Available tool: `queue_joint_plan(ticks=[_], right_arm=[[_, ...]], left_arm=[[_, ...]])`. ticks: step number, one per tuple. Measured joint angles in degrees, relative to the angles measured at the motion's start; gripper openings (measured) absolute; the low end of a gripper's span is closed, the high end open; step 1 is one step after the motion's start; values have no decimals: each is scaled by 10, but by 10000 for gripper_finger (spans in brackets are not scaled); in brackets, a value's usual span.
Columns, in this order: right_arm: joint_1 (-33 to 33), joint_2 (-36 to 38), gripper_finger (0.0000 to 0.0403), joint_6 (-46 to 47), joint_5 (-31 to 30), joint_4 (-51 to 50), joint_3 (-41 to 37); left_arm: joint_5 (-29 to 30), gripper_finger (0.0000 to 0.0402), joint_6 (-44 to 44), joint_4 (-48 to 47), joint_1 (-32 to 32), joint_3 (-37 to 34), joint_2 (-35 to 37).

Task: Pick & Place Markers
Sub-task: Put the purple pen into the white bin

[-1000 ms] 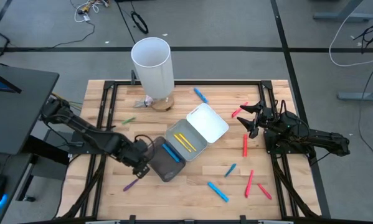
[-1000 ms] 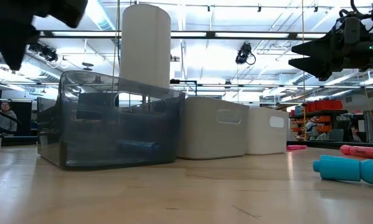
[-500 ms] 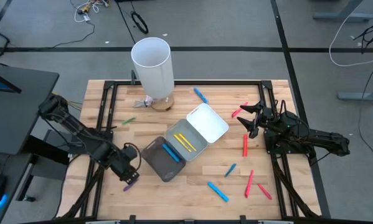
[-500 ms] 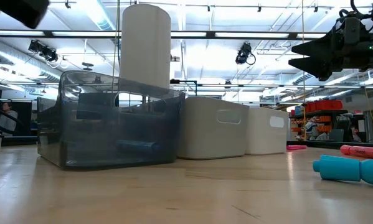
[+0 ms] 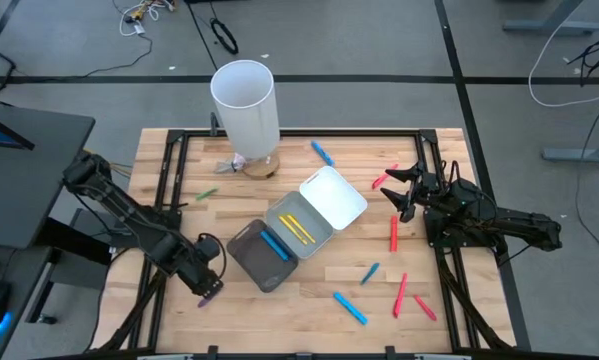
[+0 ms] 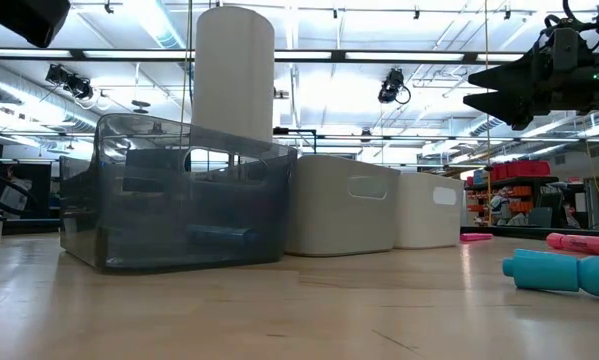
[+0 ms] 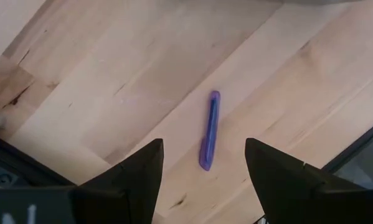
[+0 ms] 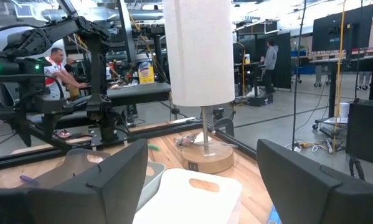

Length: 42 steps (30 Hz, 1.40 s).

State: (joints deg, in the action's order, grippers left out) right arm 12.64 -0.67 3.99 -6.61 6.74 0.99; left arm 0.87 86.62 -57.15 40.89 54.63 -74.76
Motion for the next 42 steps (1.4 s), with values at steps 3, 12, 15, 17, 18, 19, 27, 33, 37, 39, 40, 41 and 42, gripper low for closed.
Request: queue_joint_plan(ticks=[3,12,15,17,18,19,27,33,37,39,40,41,42], right_arm=[[0,0,302,0,0,0,0],[0,0,302,0,0,0,0],[0,0,302,0,0,0,0],[0,0,302,0,0,0,0],[0,0,302,0,0,0,0],[0,0,302,0,0,0,0],[0,0,302,0,0,0,0],[0,0,302,0,0,0,0],[0,0,302,0,0,0,0],[0,0,302,0,0,0,0],[0,0,302,0,0,0,0],[0,0,302,0,0,0,0],[0,0,302,0,0,0,0]], left_arm=[[-16,231,2,3,7,0,-17],[-20,232,13,45,19,0,-64],[-22,232,13,60,24,0,-80],[-24,232,14,66,25,0,-93],[-26,232,14,71,25,0,-99],[-28,232,15,74,25,0,-104],[-31,232,18,88,25,0,-147],[-32,232,25,111,28,1,-181],[-33,232,25,118,36,1,-208],[-33,232,28,121,40,1,-220],[-33,232,28,128,41,1,-225],[-34,232,28,134,42,0,-231],[-34,232,28,138,43,1,-235]])
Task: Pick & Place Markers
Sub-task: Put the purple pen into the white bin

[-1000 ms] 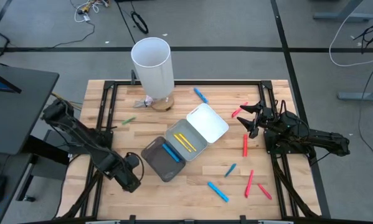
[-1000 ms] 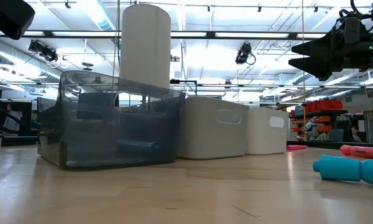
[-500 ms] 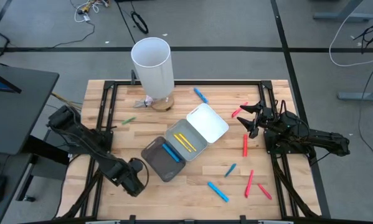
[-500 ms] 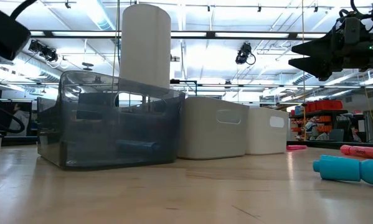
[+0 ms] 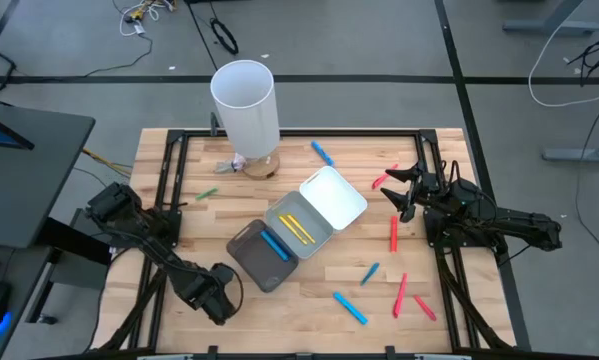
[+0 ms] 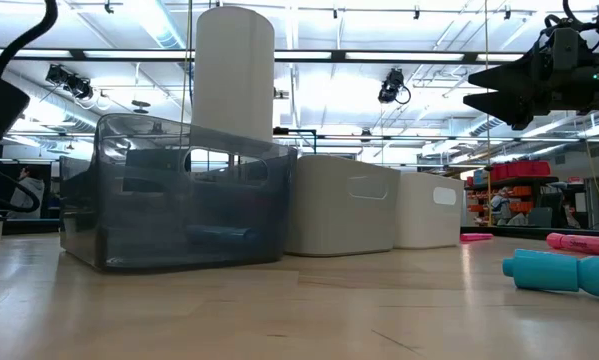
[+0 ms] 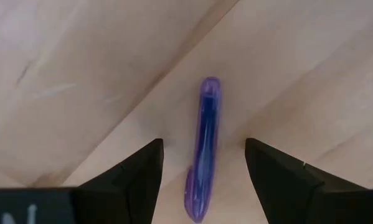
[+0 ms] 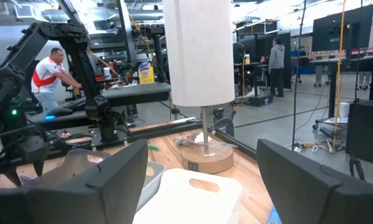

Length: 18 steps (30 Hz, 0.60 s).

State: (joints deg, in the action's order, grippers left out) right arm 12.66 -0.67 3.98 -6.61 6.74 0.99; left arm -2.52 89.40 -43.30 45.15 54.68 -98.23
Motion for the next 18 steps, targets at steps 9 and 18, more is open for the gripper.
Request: queue_joint_plan(ticks=[9,18], right_arm=[[0,0,302,0,0,0,0],[0,0,302,0,0,0,0]], left_arm=[[4,231,-1,9,1,1,-7],[6,157,-19,20,1,1,-7]])
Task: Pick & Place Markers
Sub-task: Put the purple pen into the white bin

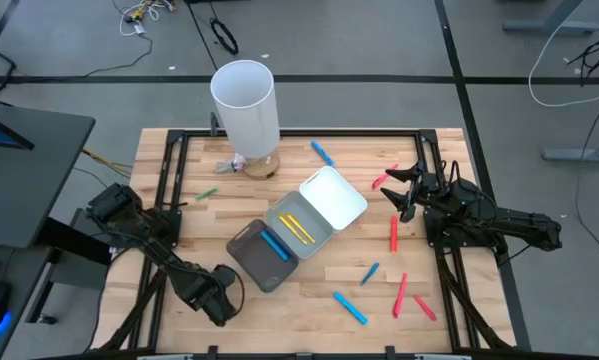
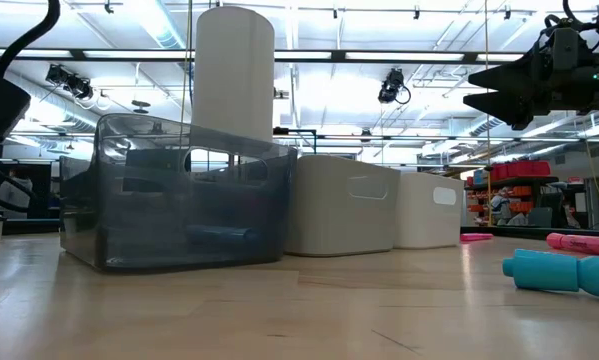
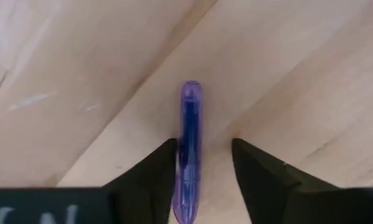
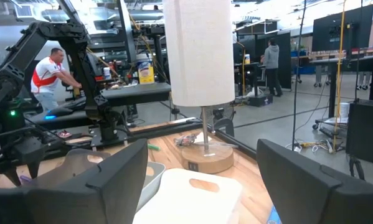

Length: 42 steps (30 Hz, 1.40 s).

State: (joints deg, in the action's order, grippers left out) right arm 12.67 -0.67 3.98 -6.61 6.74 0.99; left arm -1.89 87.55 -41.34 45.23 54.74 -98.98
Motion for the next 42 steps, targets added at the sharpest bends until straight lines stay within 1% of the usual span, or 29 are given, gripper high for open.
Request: queue_joint_plan(ticks=[9,12,15,20,24,29,31,36,42], right_arm=[[0,0,302,0,0,0,0],[0,0,302,0,0,0,0],[0,0,302,0,0,0,0],[0,0,302,0,0,0,0],[0,0,302,0,0,0,0],[0,0,302,0,0,0,0],[0,0,302,0,0,0,0],[0,0,302,0,0,0,0],[0,0,302,0,0,0,0]], left_arm=[[0,55,-25,10,3,0,0],[0,34,-27,11,5,0,0],[1,34,-28,11,7,0,0],[0,47,-33,11,7,1,1],[10,34,-55,-5,8,16,-2],[14,34,-85,-15,2,41,-2],[14,37,-92,-31,-2,56,-1],[23,36,-121,-113,-8,113,-1],[63,34,-164,-164,-19,199,0]])
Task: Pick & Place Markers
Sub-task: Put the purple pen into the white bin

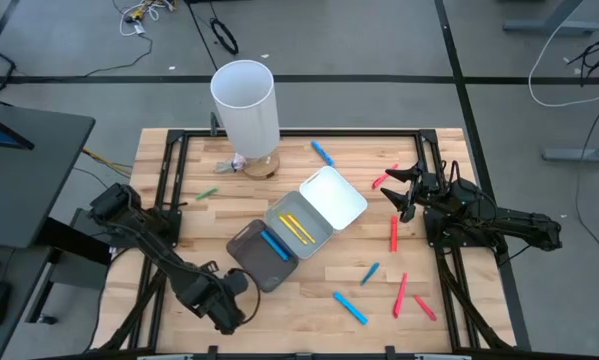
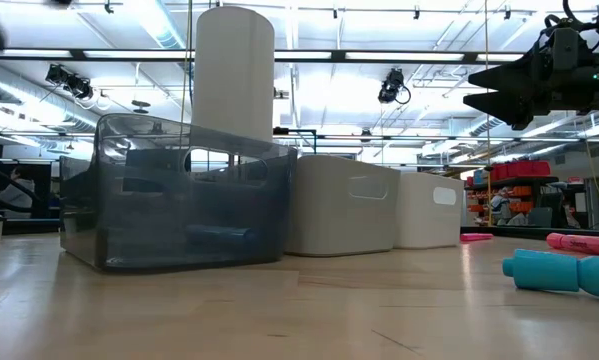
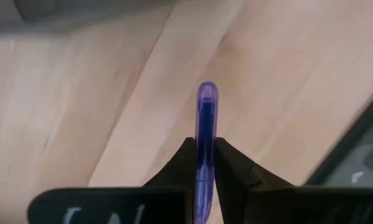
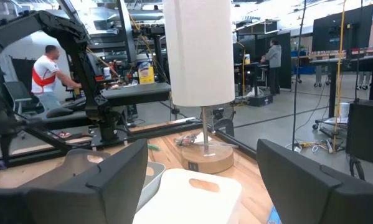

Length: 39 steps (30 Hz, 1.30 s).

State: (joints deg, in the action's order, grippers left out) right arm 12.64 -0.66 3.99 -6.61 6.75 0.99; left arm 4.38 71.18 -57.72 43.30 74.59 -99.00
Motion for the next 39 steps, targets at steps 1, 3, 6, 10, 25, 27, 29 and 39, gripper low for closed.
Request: queue_joint_plan(ticks=[1,3,6,10,25,27,29,39], right_arm=[[0,0,302,0,0,0,0],[0,0,302,0,0,0,0],[0,0,302,0,0,0,0],[0,0,302,0,0,0,0],[0,0,302,0,0,0,0],[0,0,302,0,0,0,0],[0,0,302,0,0,0,0],[0,0,302,68,0,3,0]], left_arm=[[7,35,-4,-4,-2,13,0],[24,35,-14,-7,-9,41,0],[51,34,-30,-6,-20,78,0],[65,34,-44,-7,-44,122,0],[138,35,-83,-3,-132,243,1],[141,35,-89,4,-143,249,1],[142,34,-94,14,-155,251,1],[177,34,-178,118,-206,253,1]])
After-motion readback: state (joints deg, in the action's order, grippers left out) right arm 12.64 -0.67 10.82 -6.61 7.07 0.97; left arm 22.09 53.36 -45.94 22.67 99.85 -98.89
